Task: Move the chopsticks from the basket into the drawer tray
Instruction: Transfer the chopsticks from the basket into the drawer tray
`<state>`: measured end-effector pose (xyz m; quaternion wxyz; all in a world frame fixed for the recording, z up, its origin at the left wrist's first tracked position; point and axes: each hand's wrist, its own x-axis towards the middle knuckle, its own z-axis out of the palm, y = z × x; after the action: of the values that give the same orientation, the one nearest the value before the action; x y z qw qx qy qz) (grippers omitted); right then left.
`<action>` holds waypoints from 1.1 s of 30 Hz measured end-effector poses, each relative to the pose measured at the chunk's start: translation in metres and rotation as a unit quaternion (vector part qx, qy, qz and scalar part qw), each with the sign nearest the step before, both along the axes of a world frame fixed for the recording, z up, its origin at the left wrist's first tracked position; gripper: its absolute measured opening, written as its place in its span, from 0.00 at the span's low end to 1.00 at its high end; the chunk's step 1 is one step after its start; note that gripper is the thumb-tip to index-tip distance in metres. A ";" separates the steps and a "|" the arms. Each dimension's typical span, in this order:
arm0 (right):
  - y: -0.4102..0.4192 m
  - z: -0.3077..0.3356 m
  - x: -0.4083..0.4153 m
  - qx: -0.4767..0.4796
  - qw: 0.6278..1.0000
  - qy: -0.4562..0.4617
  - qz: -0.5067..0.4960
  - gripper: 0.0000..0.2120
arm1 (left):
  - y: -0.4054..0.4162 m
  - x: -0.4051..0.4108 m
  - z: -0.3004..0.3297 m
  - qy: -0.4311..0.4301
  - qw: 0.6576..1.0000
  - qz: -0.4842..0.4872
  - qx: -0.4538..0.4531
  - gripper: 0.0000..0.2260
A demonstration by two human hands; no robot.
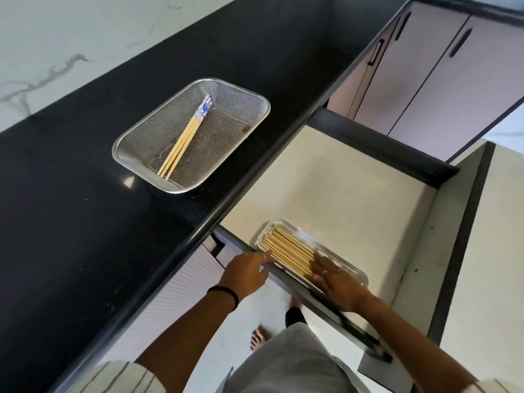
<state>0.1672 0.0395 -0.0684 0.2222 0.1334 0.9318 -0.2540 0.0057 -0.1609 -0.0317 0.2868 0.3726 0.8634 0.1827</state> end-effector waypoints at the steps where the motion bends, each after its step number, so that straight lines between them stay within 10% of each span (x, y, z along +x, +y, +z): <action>1: 0.002 0.001 -0.001 -0.018 1.000 -0.010 0.003 0.27 | 0.000 0.000 0.000 0.001 1.000 -0.001 -0.002 0.18; 33: -0.009 0.008 0.025 0.010 0.999 -0.024 0.028 0.39 | 0.004 -0.003 0.001 0.006 1.000 -0.016 -0.013 0.17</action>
<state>0.1923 0.0306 -0.0608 0.2505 0.1150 0.9320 -0.2353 0.0031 -0.1574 -0.0304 0.2891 0.3836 0.8615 0.1644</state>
